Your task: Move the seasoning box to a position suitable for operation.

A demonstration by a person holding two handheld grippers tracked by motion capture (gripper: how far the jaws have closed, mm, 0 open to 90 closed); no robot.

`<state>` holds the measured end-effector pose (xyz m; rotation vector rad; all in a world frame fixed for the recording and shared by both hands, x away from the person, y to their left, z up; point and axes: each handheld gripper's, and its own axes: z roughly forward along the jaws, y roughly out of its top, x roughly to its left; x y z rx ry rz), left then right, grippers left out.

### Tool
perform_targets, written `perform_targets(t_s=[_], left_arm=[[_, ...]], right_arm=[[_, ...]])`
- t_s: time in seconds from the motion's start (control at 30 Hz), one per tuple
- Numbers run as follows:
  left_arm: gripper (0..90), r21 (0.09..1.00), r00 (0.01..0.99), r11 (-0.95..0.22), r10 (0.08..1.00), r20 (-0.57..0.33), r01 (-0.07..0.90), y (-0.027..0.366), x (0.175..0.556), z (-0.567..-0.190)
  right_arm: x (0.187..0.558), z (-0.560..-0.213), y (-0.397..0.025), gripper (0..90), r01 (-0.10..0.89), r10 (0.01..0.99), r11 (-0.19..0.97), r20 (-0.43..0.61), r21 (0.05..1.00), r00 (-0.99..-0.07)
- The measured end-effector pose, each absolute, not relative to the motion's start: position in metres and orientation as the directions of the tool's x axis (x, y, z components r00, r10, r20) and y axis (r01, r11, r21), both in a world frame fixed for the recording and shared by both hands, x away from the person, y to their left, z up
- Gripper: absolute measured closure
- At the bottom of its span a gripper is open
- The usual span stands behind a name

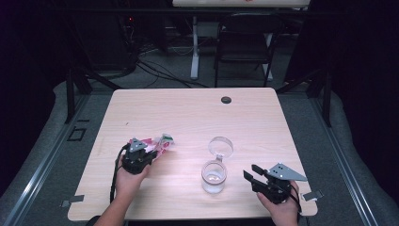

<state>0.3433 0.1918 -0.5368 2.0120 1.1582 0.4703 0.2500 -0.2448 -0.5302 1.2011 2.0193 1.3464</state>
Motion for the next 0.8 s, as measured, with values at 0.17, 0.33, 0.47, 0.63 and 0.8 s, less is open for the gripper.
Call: perform_targets(t_s=[0.17, 0.33, 0.47, 0.63, 0.8], left_arm=[[89.8, 0.765, 0.519, -0.301, 0.853, -0.05, 0.569, 0.196, 0.342, -0.532], [89.8, 0.778, 0.5, -0.291, 0.865, -0.035, 0.557, 0.201, 0.338, -0.527], [90.0, 0.786, 0.495, -0.276, 0.868, -0.044, 0.553, 0.204, 0.336, -0.525], [90.0, 0.802, 0.486, -0.252, 0.872, -0.055, 0.541, 0.216, 0.331, -0.519], [90.0, 0.824, 0.456, -0.21, 0.888, -0.065, 0.526, 0.23, 0.324, -0.513]], right_arm=[[0.25, -0.531, -0.244, 56.1, 0.422, 0.838, 0.151, 0.111, 0.894, -0.534], [0.25, -0.531, -0.244, 56.0, 0.422, 0.839, 0.153, 0.109, 0.894, -0.534], [0.251, -0.53, -0.244, 56.0, 0.42, 0.839, 0.154, 0.106, 0.894, -0.533], [0.253, -0.53, -0.243, 55.8, 0.417, 0.838, 0.152, 0.108, 0.896, -0.536], [0.255, -0.531, -0.239, 55.6, 0.418, 0.832, 0.151, 0.113, 0.896, -0.543]])
